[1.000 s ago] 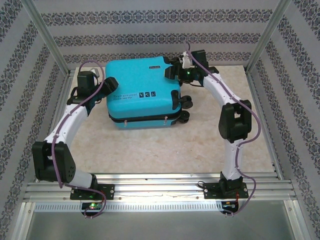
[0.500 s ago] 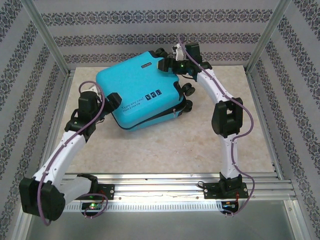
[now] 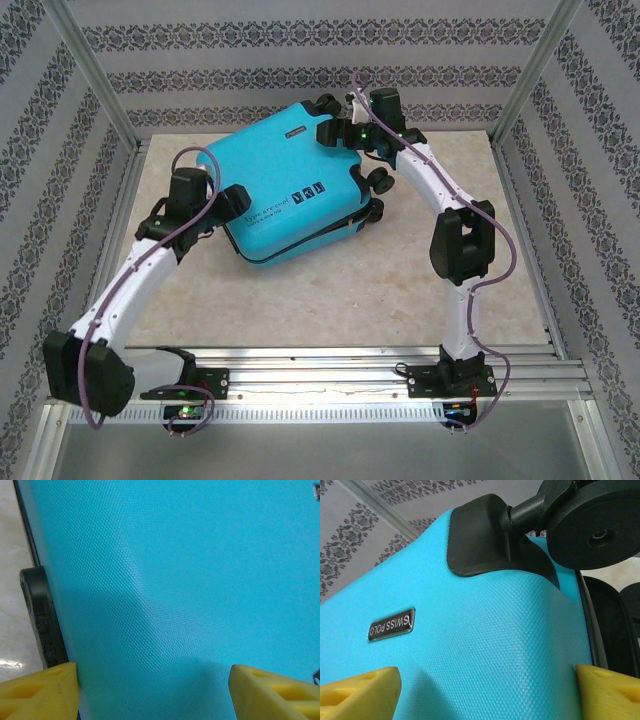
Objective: Pack the luggage
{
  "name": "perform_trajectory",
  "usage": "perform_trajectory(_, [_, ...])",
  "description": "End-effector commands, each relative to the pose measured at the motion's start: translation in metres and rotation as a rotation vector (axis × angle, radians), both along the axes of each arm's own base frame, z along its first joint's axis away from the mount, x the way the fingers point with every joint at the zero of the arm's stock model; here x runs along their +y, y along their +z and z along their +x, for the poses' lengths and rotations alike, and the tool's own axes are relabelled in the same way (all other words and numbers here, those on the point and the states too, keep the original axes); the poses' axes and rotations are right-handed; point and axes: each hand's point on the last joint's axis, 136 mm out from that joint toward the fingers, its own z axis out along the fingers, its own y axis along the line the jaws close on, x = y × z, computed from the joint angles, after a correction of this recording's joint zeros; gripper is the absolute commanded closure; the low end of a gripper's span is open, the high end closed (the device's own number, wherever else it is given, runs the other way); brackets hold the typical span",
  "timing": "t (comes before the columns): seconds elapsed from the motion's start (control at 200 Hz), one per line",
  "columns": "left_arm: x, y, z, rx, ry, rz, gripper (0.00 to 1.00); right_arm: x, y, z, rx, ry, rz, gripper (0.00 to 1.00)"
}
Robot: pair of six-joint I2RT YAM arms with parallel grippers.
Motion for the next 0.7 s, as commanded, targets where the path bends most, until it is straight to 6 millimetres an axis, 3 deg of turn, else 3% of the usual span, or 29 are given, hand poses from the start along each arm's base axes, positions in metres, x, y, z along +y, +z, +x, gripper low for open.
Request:
perform_trajectory(0.0, [-0.071, 0.11, 0.036, -0.39, -0.323, -0.168, 0.25, 0.101, 0.064, -0.122, 0.035, 0.518, 0.219, 0.17])
perform_trajectory(0.255, [-0.066, 0.123, 0.068, -0.419, -0.322, -0.158, 0.25, 0.088, 0.061, -0.107, 0.027, 0.475, 0.21, 0.17])
perform_trajectory(0.46, [-0.06, 0.133, 0.079, -0.449, -0.32, -0.165, 0.25, 0.083, 0.047, -0.1, 0.042, 0.445, 0.19, 0.17])
perform_trajectory(0.694, [-0.06, 0.119, 0.092, -0.439, -0.333, -0.173, 0.25, 0.073, 0.029, -0.08, 0.05, 0.381, 0.146, 0.17])
